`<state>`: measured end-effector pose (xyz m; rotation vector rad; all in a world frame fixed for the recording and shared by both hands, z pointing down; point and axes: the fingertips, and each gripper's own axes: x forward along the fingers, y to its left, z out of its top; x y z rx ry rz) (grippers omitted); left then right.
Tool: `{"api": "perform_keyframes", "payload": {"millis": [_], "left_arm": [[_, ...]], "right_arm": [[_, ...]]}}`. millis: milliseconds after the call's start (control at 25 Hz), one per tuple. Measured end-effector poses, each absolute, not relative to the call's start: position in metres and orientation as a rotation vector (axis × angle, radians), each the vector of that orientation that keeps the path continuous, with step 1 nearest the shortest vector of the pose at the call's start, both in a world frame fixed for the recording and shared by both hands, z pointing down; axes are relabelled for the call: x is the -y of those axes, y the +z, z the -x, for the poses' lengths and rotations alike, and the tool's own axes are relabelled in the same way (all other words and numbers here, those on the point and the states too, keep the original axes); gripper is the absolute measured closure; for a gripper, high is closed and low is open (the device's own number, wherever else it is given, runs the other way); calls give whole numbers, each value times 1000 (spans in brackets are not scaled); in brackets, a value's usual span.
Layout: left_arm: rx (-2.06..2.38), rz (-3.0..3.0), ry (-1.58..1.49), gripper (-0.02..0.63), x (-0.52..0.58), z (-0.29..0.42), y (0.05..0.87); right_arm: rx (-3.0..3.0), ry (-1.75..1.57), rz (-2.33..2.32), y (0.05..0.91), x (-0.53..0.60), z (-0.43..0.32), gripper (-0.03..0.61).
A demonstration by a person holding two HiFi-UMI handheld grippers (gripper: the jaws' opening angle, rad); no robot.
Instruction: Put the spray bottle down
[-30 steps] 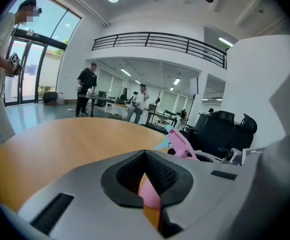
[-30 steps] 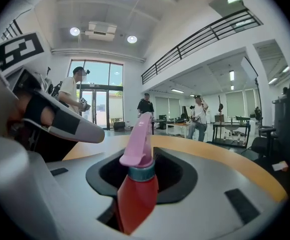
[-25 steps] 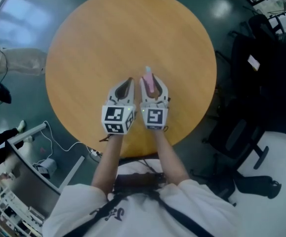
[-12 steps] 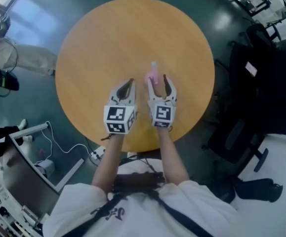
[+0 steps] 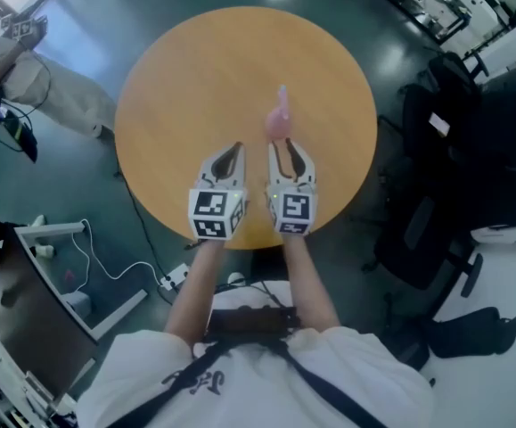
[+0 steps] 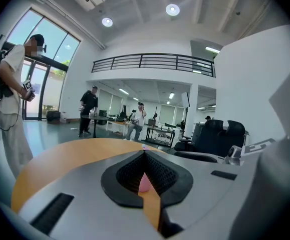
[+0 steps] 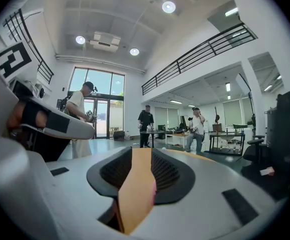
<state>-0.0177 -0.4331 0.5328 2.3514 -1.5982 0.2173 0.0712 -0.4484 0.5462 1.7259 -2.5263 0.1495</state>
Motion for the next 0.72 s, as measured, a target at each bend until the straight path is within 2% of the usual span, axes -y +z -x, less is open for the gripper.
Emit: {"api": "perform_keyframes", "payload": {"millis": [400, 720], "left_arm": [[1688, -2434, 97, 611, 297, 44, 470], [1732, -2472, 32, 611, 221, 52, 441]], "right_arm": [[2666, 30, -1642, 469, 300, -21, 554], [2659, 33, -1677, 430, 230, -23, 557]]}}
